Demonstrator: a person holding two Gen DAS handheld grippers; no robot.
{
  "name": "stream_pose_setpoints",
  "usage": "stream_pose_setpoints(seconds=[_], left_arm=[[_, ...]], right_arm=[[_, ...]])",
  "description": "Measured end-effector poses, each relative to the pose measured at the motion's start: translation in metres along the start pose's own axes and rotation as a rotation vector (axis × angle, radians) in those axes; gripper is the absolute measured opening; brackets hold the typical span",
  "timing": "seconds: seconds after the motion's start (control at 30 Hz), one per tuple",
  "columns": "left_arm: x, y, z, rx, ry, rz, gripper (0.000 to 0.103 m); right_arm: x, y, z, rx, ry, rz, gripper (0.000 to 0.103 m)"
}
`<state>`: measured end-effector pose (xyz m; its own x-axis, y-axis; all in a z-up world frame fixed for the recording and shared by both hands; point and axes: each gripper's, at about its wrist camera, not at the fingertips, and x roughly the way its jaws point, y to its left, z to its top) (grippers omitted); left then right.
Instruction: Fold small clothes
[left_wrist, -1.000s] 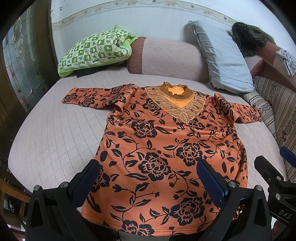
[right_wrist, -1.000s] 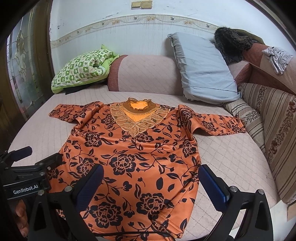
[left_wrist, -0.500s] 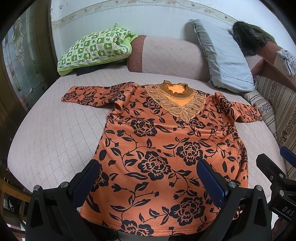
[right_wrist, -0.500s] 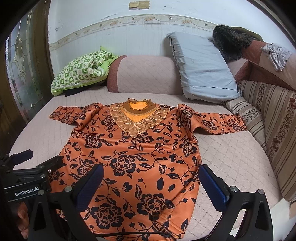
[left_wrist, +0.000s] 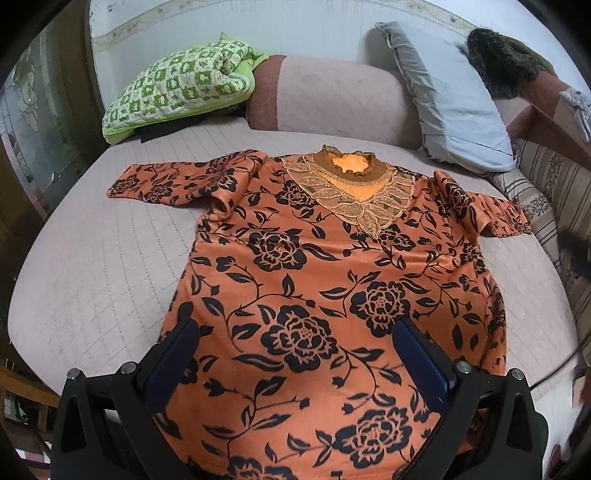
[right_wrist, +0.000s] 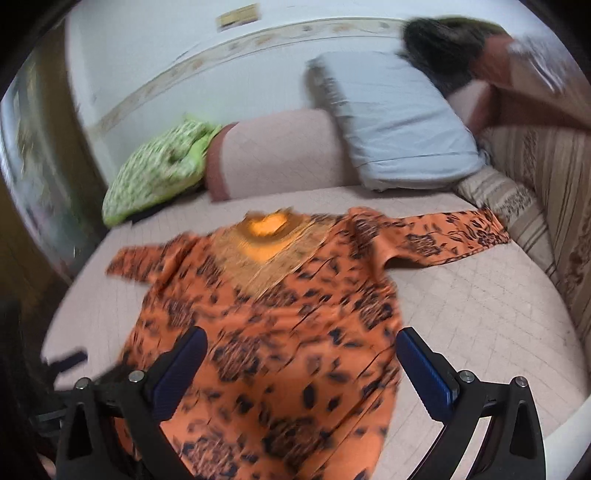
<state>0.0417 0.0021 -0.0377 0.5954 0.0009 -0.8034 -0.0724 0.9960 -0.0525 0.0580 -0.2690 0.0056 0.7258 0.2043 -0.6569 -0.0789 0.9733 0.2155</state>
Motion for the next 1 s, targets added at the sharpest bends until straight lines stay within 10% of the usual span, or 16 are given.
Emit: stream_pose_setpoints(seconds=[0.43, 0.8, 0.93, 1.0], left_arm=[[0.081, 0.003, 0.001, -0.012, 0.09, 0.004, 0.103], [0.108, -0.001, 0.007, 0.011, 0.108, 0.017, 0.103], [0.113, 0.002, 0.005, 0.016, 0.115, 0.03, 0.103], [0.112, 0.007, 0.004, 0.008, 0.114, 0.03, 0.103]], right_arm=[[0.148, -0.326, 0.074, 0.731, 0.018, 0.039, 0.089], [0.227, -0.408, 0.111, 0.788, 0.069, -0.082, 0.06], [0.238, -0.414, 0.127, 0.743, 0.106, -0.197, 0.006], [0.233, -0.409, 0.136, 0.695, 0.082, -0.228, 0.006]])
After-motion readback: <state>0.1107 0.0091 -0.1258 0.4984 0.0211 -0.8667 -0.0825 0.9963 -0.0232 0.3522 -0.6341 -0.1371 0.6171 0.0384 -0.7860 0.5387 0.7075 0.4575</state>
